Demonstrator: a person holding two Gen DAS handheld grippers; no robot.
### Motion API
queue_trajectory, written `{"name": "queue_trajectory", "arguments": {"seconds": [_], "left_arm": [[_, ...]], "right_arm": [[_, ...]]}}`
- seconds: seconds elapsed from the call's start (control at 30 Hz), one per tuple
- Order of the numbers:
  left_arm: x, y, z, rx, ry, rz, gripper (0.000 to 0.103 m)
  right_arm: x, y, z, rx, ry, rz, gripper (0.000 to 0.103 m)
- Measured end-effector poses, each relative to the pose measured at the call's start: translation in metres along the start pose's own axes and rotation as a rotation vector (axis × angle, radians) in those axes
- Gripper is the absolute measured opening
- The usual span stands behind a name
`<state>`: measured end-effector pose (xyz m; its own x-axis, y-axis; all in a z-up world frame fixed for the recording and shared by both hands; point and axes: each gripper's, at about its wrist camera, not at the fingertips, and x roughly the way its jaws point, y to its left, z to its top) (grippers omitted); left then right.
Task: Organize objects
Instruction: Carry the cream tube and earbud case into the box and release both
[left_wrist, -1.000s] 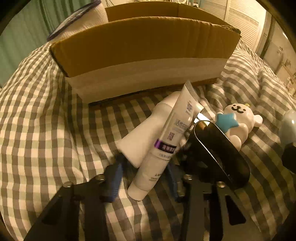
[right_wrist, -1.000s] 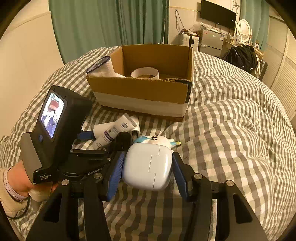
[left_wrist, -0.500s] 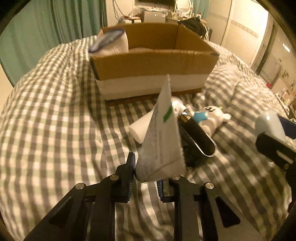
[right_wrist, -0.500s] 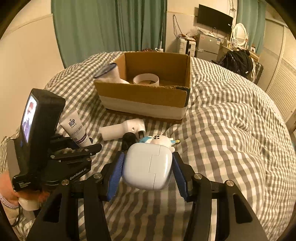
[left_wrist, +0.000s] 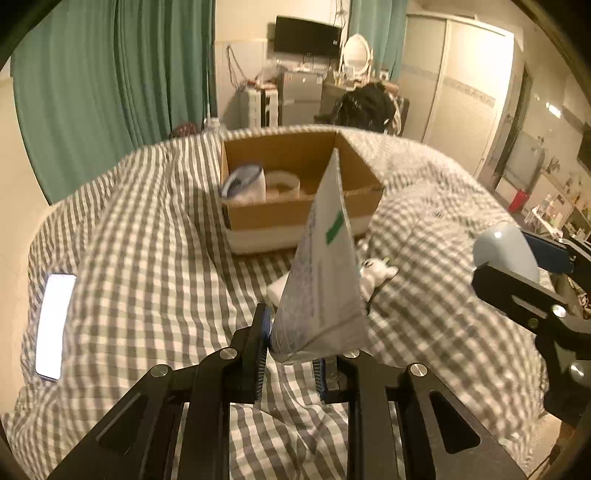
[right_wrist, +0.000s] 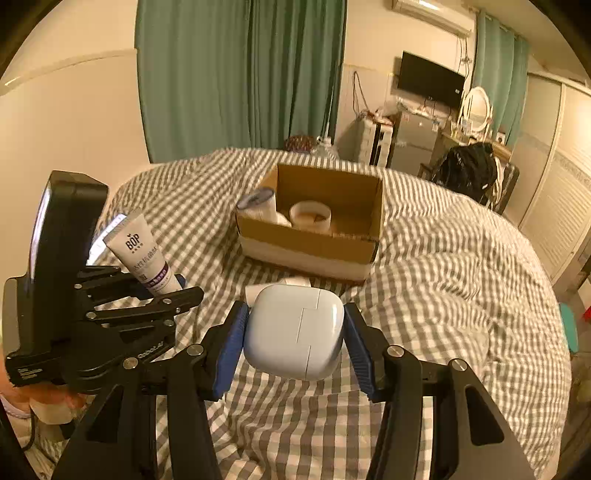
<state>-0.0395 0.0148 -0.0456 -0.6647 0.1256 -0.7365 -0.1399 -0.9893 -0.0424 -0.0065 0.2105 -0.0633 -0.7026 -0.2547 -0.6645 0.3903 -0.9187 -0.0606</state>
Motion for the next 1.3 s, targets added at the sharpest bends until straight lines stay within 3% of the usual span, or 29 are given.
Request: {"name": "queue_trajectory", "arguments": {"seconds": [0.3, 0.67, 1.0, 1.17, 1.3], "left_arm": [[-0.048, -0.002, 0.028, 0.047, -0.108, -0.014, 0.021], [-0.052, 0.004, 0.101, 0.084, -0.208, 0.024, 0.021], [0.004, 0.017, 0.183, 0.066, -0.244, 0.047, 0.021], [0.049, 0.016, 0.206, 0.08, -0.239, 0.079, 0.021], [0.096, 0.015, 0.208, 0.072, -0.186, 0.05, 0.021]], "right_arm": [[-0.036, 0.013, 0.024, -0.061, -0.077, -0.047, 0.052], [-0.046, -0.002, 0.089, -0.092, -0.188, -0.054, 0.052], [0.0, -0.04, 0.169, -0.051, -0.235, -0.042, 0.052], [0.048, -0.062, 0.195, -0.02, -0.215, -0.033, 0.052], [0.093, -0.079, 0.208, 0.007, -0.183, -0.03, 0.052]]}}
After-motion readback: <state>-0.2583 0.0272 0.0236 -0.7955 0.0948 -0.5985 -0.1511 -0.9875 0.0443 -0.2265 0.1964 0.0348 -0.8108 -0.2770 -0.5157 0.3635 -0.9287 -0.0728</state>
